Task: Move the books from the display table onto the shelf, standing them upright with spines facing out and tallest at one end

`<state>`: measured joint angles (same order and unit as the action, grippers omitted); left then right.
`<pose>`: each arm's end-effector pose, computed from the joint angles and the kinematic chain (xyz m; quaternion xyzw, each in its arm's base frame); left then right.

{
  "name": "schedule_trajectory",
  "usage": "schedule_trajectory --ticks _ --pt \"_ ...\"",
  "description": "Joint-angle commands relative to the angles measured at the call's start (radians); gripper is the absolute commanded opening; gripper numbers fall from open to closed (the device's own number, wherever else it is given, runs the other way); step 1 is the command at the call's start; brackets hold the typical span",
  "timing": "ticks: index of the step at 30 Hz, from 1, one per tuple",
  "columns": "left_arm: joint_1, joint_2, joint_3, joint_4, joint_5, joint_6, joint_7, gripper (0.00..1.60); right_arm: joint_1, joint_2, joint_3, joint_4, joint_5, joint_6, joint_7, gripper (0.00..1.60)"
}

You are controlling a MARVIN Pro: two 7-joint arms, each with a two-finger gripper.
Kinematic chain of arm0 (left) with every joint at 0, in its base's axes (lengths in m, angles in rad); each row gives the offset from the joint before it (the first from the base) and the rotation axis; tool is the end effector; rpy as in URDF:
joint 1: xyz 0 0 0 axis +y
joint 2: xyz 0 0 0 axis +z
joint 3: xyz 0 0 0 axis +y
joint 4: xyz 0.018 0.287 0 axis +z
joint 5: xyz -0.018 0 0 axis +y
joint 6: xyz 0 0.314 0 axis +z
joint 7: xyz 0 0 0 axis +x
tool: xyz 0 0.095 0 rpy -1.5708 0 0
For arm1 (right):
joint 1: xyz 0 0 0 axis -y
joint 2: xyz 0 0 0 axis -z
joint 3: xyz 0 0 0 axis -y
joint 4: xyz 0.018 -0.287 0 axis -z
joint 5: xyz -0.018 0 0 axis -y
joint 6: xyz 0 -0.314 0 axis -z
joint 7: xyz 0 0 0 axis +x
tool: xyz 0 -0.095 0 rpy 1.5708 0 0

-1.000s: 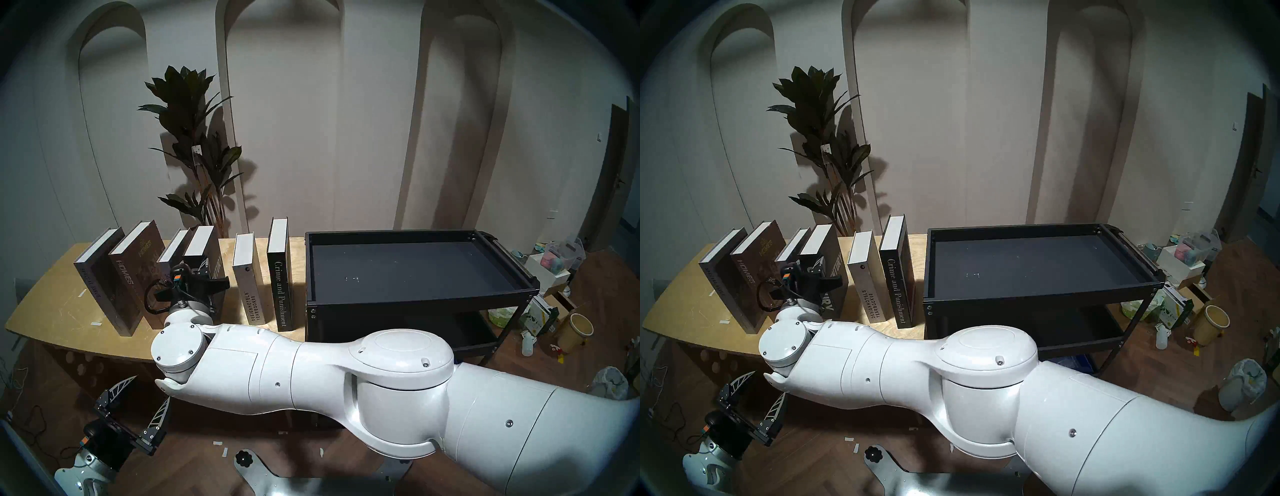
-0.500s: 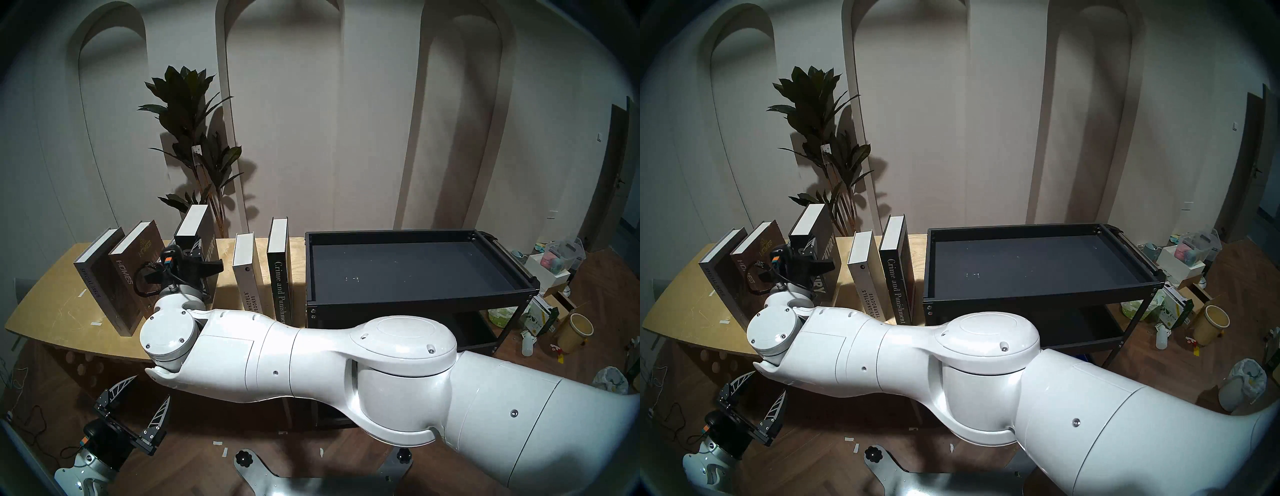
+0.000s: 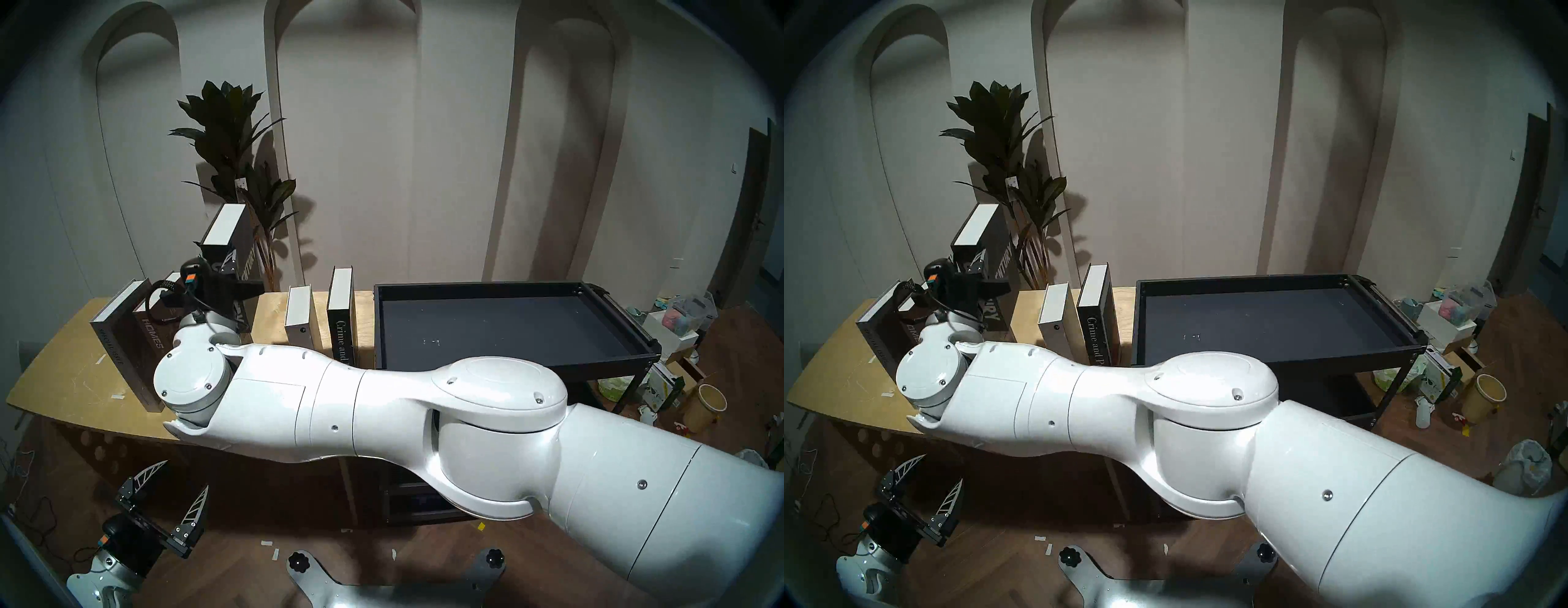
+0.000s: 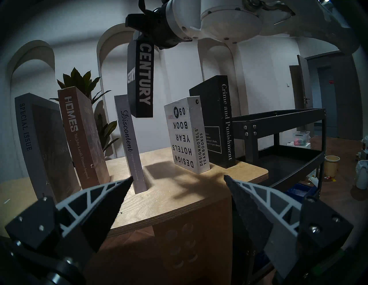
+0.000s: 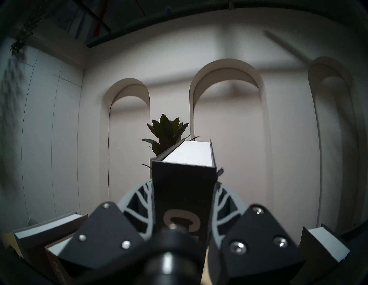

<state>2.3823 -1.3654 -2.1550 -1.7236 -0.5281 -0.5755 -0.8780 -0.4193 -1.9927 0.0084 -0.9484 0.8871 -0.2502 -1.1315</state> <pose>0.1244 0.2002 -0.3445 0.6739 -0.1672 0.7169 0.0637 0.3931 0.4639 -0.1049 -0.5833 -0.0734 -0.7979 0.1330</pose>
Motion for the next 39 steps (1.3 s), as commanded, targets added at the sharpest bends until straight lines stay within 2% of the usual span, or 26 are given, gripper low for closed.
schedule_trajectory --ticks 1,11,16,20,24,27,29,35,38,39 --pt "-0.001 0.002 -0.001 -0.014 -0.001 -0.004 -0.003 1.6 0.097 -0.014 0.03 -0.017 -0.037 0.01 -0.015 0.0" --pt "0.001 0.002 -0.001 -0.018 -0.001 -0.004 -0.005 1.6 0.193 -0.014 0.07 -0.03 -0.073 0.031 -0.068 0.0" --pt "0.003 0.001 -0.002 -0.023 -0.002 -0.005 -0.008 1.6 0.232 -0.014 0.092 -0.041 -0.102 0.029 -0.145 0.0" --pt "0.006 -0.001 -0.004 -0.028 -0.003 -0.005 -0.011 1.6 0.244 -0.014 0.11 -0.044 -0.133 0.015 -0.24 0.0" --pt "0.008 -0.002 -0.005 -0.032 -0.003 -0.005 -0.012 1.6 0.244 -0.014 0.129 -0.033 -0.169 0.002 -0.288 0.0" --pt "0.011 -0.003 -0.006 -0.036 -0.003 -0.004 -0.013 1.6 0.226 -0.014 0.17 -0.016 -0.221 -0.015 -0.343 0.0" --pt "0.013 -0.004 -0.006 -0.038 -0.003 -0.003 -0.013 1.6 0.217 -0.014 0.188 -0.037 -0.265 -0.013 -0.352 0.0" --pt "0.013 -0.003 -0.006 -0.038 -0.003 -0.003 -0.013 1.6 0.183 0.1 0.238 -0.086 -0.347 0.016 -0.352 0.0" --pt "0.013 -0.003 -0.006 -0.037 -0.003 -0.003 -0.014 1.6 0.165 0.136 0.27 -0.089 -0.375 0.027 -0.352 0.0" --pt "0.013 -0.003 -0.006 -0.037 -0.003 -0.003 -0.014 1.6 0.161 0.128 0.284 -0.06 -0.384 0.033 -0.352 0.0"
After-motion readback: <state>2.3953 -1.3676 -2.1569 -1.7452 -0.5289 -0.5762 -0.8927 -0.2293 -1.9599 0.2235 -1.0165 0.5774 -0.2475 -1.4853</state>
